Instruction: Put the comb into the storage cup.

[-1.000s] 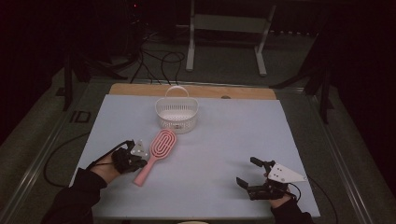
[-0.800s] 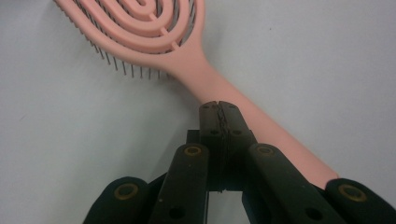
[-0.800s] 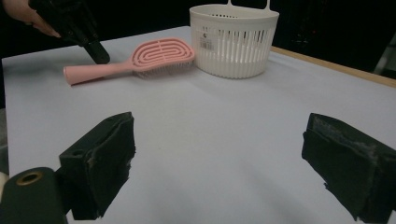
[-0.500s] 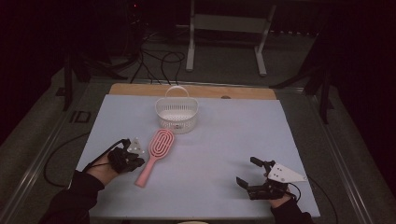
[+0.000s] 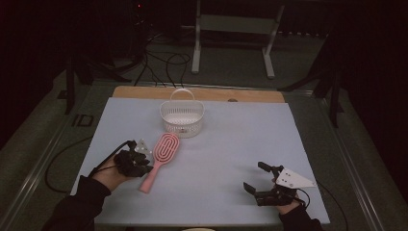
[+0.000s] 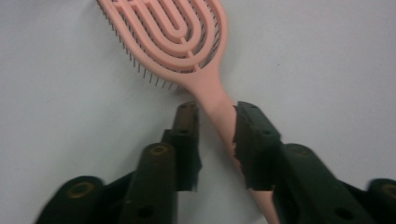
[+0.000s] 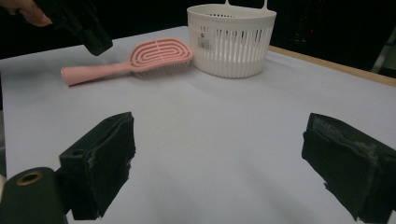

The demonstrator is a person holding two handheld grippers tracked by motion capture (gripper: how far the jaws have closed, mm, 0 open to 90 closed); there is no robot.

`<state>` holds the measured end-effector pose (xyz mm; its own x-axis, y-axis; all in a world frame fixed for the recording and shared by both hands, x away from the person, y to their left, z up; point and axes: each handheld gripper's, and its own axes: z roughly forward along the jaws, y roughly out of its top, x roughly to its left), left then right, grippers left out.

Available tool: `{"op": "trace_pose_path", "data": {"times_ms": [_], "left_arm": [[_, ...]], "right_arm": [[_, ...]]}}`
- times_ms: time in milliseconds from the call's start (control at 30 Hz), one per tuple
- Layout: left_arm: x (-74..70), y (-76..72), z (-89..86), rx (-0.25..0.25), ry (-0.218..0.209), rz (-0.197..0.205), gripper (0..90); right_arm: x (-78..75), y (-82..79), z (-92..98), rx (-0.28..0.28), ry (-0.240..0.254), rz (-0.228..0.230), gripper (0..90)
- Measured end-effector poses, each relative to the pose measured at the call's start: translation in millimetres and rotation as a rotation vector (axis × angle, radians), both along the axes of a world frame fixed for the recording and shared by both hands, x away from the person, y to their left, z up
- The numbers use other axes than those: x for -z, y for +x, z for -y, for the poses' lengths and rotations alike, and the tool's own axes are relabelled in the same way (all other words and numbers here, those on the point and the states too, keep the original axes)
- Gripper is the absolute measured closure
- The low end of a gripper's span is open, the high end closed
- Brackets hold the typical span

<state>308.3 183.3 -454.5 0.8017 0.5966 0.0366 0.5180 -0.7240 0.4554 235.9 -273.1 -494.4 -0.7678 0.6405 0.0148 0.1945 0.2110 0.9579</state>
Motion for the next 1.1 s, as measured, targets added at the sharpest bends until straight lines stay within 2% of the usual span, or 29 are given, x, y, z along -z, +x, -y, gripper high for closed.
{"op": "trace_pose_path", "data": {"times_ms": [33, 67, 200, 267, 300, 500, 600, 700, 733, 767, 800, 933, 1100], "left_arm": [[-0.4, -0.4, 2.5, -0.015, 0.007, -0.007, 64.3], [-0.4, 0.2, 3.2, -0.018, 0.009, -0.022, 58.5], [1.3, 2.5, 5.8, -0.065, 0.038, -0.047, 49.6], [1.3, 4.0, 6.0, -0.084, 0.037, -0.054, 47.3], [1.3, 4.4, 6.5, -0.091, 0.035, -0.059, 42.6], [0.1, 6.1, 12.7, -0.130, 0.037, -0.066, 30.5], [-1.0, 7.8, 15.5, -0.162, 0.029, -0.084, 21.1], [-2.7, 9.2, 18.6, -0.224, 0.022, -0.085, 12.3], [-3.8, 9.5, 19.2, -0.241, 0.025, -0.086, 6.6], [-4.5, 9.5, 20.5, -0.258, 0.025, -0.086, 6.4], [-5.2, 9.6, 21.5, -0.273, 0.031, -0.081, 2.2], [-6.5, 10.0, 25.0, -0.304, 0.038, -0.081, 0.6], [-6.4, 14.3, 25.9, -0.363, 0.011, -0.112, 0.6]], "right_arm": [[0.1, 0.2, 0.1, 0.000, -0.001, 0.001, 9.2], [0.5, 0.3, -0.1, 0.000, 0.000, -0.006, 9.3], [0.3, 0.3, -0.3, 0.000, -0.001, -0.004, 9.3], [0.4, 0.1, -0.3, 0.001, 0.000, -0.006, 9.2], [0.3, 0.0, -0.3, 0.001, -0.001, -0.004, 9.2], [0.4, 0.1, -0.5, 0.001, -0.001, -0.005, 9.2], [0.5, 0.5, -0.1, 0.004, 0.000, -0.008, 9.2], [0.4, 0.2, -0.2, 0.004, 0.000, -0.004, 9.2], [0.4, 0.3, -0.3, 0.004, 0.000, -0.005, 9.3], [0.6, 0.5, -0.1, 0.006, -0.001, -0.008, 9.3], [0.8, 0.7, -0.2, 0.007, 0.000, -0.008, 9.3], [0.6, 0.5, -0.3, 0.009, -0.003, -0.008, 9.2], [0.6, 0.2, -0.6, 0.011, -0.002, -0.009, 9.2]]}}
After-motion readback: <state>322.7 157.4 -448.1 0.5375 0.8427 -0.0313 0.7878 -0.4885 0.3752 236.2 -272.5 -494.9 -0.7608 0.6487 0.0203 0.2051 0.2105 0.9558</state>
